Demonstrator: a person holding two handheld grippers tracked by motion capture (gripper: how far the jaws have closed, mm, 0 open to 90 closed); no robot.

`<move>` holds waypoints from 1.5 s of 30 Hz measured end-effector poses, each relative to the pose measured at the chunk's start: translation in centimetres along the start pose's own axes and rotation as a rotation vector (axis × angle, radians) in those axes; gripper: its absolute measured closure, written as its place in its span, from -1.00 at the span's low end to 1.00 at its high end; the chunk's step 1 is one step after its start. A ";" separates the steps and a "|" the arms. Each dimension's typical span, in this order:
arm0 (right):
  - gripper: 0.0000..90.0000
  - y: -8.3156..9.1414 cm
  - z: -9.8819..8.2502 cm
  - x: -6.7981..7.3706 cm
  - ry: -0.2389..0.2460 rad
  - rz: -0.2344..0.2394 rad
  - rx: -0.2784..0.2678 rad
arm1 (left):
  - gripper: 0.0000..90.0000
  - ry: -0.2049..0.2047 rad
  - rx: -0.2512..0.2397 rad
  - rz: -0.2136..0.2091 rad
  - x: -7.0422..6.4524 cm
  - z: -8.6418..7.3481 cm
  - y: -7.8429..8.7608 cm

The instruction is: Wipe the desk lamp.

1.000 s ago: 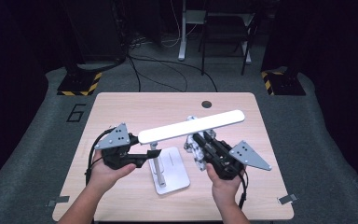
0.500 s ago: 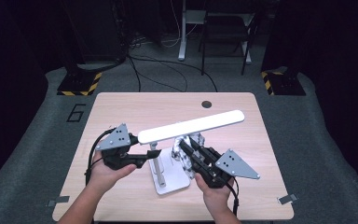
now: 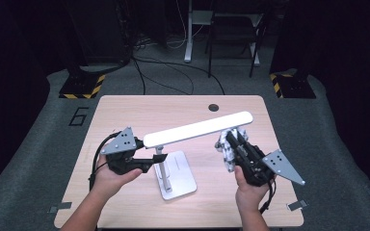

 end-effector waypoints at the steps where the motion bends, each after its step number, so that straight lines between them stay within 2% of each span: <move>1: 0.74 0.0 0.1 -0.3 -0.006 -0.008 -0.001 | 0.16 0.009 -0.003 0.000 0.0 0.0 0.0; 3: 0.74 0.0 0.1 -0.3 -0.009 -0.006 0.002 | 0.16 0.011 -0.001 -0.004 0.0 0.0 -0.1; 6: 0.73 0.1 0.0 0.7 0.012 0.009 0.003 | 0.16 0.021 -0.001 -0.007 -0.1 -0.1 -0.1; 8: 0.73 0.1 -0.3 1.8 0.012 0.044 0.014 | 0.16 0.018 0.002 -0.008 -0.1 -0.1 -0.1; 13: 0.73 -0.1 -0.9 4.7 0.059 0.127 0.032 | 0.16 0.015 -0.003 -0.005 0.0 -0.2 -0.2; 15: 0.73 -0.2 -1.0 5.1 0.074 0.133 0.032 | 0.16 0.016 -0.002 -0.006 0.0 -0.2 -0.1; 17: 0.74 -0.3 -0.9 4.9 0.077 0.132 0.034 | 0.16 0.015 0.002 -0.006 0.0 -0.2 -0.1; 20: 0.74 -0.4 -0.7 3.9 0.083 0.106 0.036 | 0.16 0.027 -0.002 -0.012 0.0 -0.2 -0.2; 22: 0.74 -0.4 -0.4 2.8 0.074 0.075 0.032 | 0.16 0.025 0.002 -0.014 0.1 -0.1 -0.2; 23: 0.74 -0.4 -0.1 1.4 0.049 0.041 0.028 | 0.16 0.022 0.007 -0.011 0.1 -0.1 -0.2; 25: 0.74 -0.4 0.0 0.9 0.040 0.029 0.025 | 0.16 0.023 0.008 -0.004 0.1 -0.1 -0.3; 30: 0.74 -0.5 0.8 -2.4 0.023 -0.072 0.008 | 0.16 0.026 0.009 -0.006 0.1 0.0 -0.3; 34: 0.74 -0.3 1.2 -4.3 0.005 -0.119 -0.006 | 0.16 0.026 0.011 -0.008 0.1 0.0 -0.3; 39: 0.73 -0.1 1.1 -3.4 0.013 -0.100 -0.006 | 0.16 0.027 0.011 -0.002 0.1 0.0 -0.3; 41: 0.73 -0.1 0.9 -2.4 0.011 -0.067 -0.001 | 0.16 0.027 0.013 -0.002 0.1 0.0 -0.4; 45: 0.73 -0.2 0.4 0.2 0.038 0.010 0.015 | 0.16 0.024 0.013 0.001 0.1 0.0 -0.4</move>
Point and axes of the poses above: each handheld gripper's, and its own axes: y roughly backward along the jaws, z roughly out of its top, x roughly to its left, the point moved 4 cm from there along -y, roughly forward along the jaws, and after that the axes turned 14 degrees about -z, right-handed, at the moved point
